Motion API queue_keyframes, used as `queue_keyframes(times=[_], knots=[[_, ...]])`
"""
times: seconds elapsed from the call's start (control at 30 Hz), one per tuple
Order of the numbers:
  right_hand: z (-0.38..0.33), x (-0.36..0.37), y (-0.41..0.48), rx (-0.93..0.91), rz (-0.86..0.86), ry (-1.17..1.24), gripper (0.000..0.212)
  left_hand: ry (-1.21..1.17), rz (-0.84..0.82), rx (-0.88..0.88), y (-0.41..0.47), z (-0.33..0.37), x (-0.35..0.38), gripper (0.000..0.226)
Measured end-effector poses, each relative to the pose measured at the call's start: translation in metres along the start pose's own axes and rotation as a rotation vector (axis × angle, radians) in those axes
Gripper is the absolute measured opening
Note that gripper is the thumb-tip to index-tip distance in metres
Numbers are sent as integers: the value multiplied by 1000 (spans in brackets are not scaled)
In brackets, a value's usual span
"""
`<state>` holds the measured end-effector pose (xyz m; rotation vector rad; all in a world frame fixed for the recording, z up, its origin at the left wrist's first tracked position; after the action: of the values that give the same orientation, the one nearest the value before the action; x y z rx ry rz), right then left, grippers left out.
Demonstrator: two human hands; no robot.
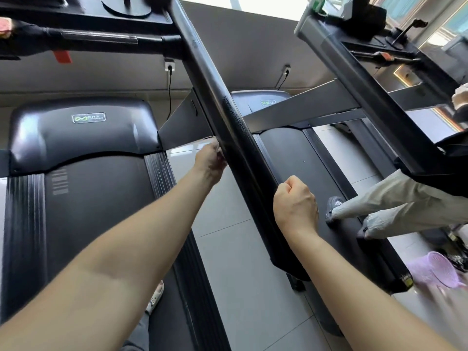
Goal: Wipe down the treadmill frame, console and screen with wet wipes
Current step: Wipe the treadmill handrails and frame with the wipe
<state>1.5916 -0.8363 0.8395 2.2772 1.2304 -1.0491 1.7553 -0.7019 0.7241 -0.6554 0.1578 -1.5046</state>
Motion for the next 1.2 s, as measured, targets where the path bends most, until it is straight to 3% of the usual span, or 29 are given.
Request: queue_keyframes(times=[0.1,0.27,0.37,0.47,0.57,0.67,0.83,1.07,1.2], knots=[[-1,-1,0,-11,-4,7,21,-85,-129,-61,-45,-31,15,36],[-2,-1,0,-19,-1,5,21,-3,-370,-58,-121,-71,22,33],[-1,-1,0,-14,-8,5,21,59,-258,-1,-79,-60,13,23],[-2,-3,-1,-16,-9,0,21,130,17,75,-25,-20,1,26],[-3,-5,-2,-9,-11,-20,22,155,235,95,-8,8,-1,14],[-4,-3,-2,-15,-13,-18,22,217,249,37,-31,-5,8,35],[-4,-3,-3,-21,-16,3,22,194,44,-94,-107,-51,14,44],[-4,-4,-4,-4,-13,-2,21,321,-290,-311,-199,-114,22,34],[-4,-5,-4,-2,-9,-7,20,340,-278,-310,-179,-99,20,45]])
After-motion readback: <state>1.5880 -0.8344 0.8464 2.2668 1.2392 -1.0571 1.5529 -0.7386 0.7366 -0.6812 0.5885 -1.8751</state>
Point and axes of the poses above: each hand's wrist, its own y-axis towards the middle knuckle, its own x-axis out of the palm, z = x × y, the point moved 3 cm from there along y, towards the middle knuckle, and after that the axes turned 13 degrees about y, right-handed, at the moved point
